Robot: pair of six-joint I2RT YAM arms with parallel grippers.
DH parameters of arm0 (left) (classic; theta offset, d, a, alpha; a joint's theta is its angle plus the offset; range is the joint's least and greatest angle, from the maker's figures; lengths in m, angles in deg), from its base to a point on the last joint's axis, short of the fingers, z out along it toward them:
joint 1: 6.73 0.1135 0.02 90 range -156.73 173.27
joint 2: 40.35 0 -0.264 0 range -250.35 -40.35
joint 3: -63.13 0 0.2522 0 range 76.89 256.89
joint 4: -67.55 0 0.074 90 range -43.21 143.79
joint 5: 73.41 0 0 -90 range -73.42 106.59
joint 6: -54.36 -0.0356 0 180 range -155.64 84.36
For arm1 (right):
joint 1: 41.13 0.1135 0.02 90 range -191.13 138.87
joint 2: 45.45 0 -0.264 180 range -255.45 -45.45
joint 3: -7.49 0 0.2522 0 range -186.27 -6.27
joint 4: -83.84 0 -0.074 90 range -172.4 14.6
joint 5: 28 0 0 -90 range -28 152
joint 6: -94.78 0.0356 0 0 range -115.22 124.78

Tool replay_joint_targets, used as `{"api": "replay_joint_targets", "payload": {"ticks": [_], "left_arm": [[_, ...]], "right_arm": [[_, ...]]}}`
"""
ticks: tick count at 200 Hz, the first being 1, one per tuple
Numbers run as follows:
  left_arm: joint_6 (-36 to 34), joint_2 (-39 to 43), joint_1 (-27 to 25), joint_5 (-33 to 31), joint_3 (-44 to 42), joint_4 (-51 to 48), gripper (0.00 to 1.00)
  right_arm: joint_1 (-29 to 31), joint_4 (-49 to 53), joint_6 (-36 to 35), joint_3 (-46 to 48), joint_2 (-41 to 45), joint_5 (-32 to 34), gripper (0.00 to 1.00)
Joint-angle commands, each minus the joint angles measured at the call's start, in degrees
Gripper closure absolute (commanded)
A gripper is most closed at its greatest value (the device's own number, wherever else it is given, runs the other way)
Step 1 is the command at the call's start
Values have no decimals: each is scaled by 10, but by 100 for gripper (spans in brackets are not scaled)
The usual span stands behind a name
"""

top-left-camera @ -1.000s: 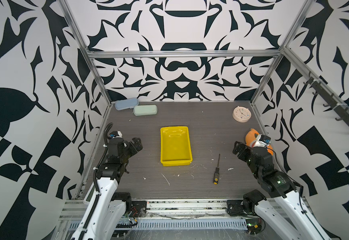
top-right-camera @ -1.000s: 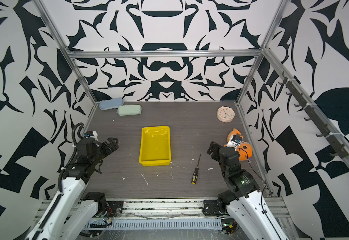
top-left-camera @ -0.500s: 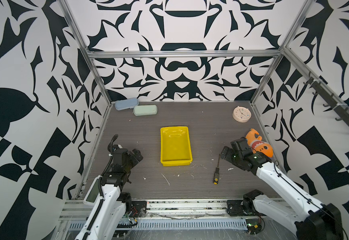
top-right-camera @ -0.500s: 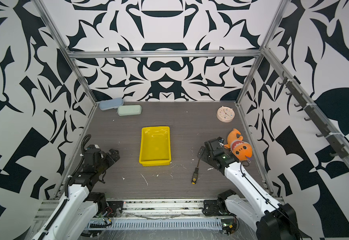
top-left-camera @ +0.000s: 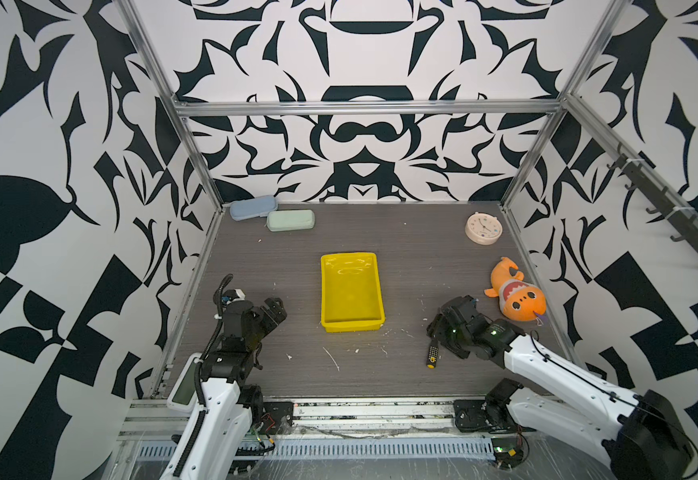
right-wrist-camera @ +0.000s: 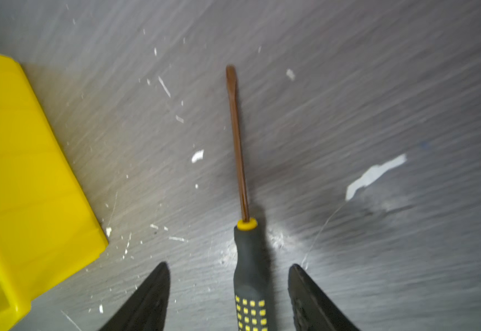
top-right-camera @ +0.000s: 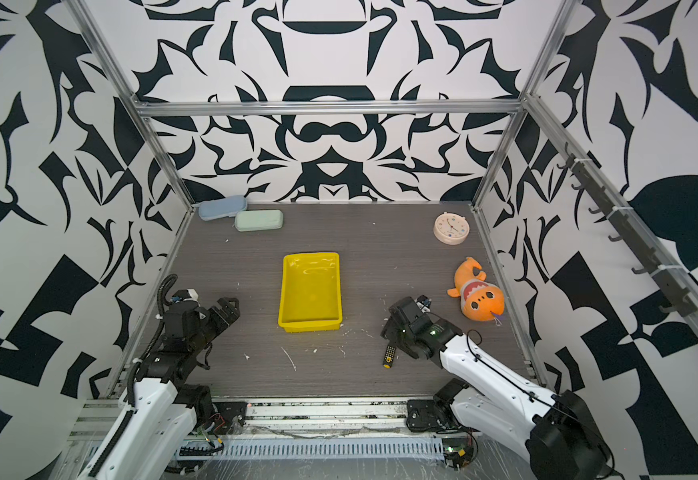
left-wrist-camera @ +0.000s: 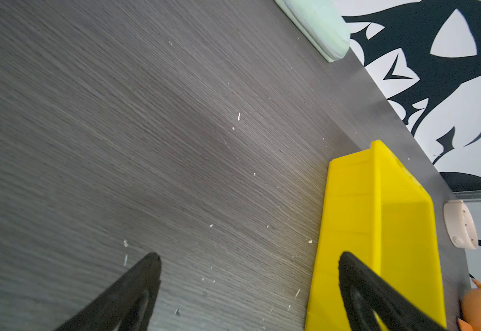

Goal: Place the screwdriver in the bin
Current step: 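Lower the right gripper and close it on the screwdriver handle, then lift the screwdriver with the right gripper and carry it over the yellow bin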

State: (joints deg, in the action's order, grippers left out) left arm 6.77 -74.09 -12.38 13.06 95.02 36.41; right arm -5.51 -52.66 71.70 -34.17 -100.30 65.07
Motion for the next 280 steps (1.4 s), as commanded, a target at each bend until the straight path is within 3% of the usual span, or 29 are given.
{"api": "replay_joint_targets", "payload": {"ticks": [1,104,232,280], "left_arm": [[9,-1,-1,1,7,-1,1],[17,-2,-1,-10,9,-17,1],[19,4,-1,-12,7,-14,1],[19,-1,-1,-14,9,-15,1]], "right_arm": [[20,-19,39,16,-15,15,33],[99,-11,91,27,-43,58,47],[106,-18,115,28,-90,69,61],[107,-3,110,5,-96,75,75]]}}
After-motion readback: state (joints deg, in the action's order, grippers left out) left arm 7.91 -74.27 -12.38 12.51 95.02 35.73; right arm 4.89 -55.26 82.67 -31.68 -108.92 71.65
